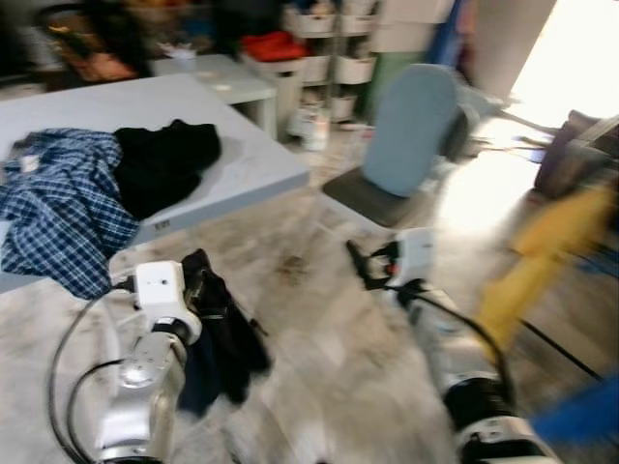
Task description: Hang hanger
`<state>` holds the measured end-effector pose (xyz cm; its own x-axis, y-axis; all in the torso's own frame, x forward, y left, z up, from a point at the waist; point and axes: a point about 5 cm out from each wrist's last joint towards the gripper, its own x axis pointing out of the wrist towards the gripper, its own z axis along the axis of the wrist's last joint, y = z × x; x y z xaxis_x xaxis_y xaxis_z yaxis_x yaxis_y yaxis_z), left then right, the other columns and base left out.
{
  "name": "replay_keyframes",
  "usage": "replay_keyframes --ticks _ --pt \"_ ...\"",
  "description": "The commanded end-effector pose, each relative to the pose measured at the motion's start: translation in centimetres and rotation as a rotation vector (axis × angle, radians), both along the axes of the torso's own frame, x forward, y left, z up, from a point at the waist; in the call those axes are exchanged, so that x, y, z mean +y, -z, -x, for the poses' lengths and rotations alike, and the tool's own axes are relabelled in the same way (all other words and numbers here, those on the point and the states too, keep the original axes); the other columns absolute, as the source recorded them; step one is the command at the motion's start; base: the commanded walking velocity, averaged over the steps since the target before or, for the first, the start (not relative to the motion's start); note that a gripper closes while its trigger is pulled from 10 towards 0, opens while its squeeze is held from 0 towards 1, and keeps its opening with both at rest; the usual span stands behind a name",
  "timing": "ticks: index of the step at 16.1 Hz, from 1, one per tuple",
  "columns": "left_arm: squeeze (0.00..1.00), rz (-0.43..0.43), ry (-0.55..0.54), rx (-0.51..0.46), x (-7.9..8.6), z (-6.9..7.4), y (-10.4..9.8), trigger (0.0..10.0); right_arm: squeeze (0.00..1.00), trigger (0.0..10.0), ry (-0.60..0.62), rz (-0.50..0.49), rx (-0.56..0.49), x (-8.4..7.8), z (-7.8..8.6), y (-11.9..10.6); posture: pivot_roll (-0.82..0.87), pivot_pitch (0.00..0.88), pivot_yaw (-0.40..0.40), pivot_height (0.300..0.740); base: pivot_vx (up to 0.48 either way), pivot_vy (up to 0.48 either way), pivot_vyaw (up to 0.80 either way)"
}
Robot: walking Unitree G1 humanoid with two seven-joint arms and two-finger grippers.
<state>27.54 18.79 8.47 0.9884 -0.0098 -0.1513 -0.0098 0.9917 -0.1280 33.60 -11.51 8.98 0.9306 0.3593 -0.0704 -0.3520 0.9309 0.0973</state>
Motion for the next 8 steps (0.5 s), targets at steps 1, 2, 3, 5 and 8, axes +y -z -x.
replay_keyframes --ticks 1,2,3,5,8 --pt "0.0 0.007 0.022 -0.029 -0.38 -0.38 -0.67 10.0 0.0 10.0 0.025 0.014 -0.007 -0.87 -0.29 -0.26 0.02 0.0 -0.059 0.74 0.0 0.48 -0.8" --pt "0.0 0.008 0.023 -0.029 -0.39 -0.39 -0.67 10.0 0.0 10.0 0.026 0.015 -0.006 -0.89 -0.3 -0.25 0.02 0.0 -0.059 0.74 0.0 0.48 -0.8" --pt "0.0 0.001 0.023 -0.029 -0.39 -0.41 -0.66 10.0 0.0 10.0 0.026 0.021 -0.003 -0.92 -0.29 -0.18 0.02 0.0 -0.057 0.74 0.0 0.48 -0.8" --pt "0.0 0.004 0.028 -0.027 -0.46 -0.42 -0.6 10.0 0.0 10.0 0.029 0.024 -0.004 -0.96 -0.28 -0.17 0.02 0.0 -0.054 0.74 0.0 0.48 -0.8" --pt "0.0 -0.01 0.041 -0.024 -0.56 -0.49 -0.51 10.0 0.0 10.0 0.036 0.025 -0.007 -1.02 -0.27 -0.19 0.02 0.0 -0.054 0.74 0.0 0.48 -0.8"
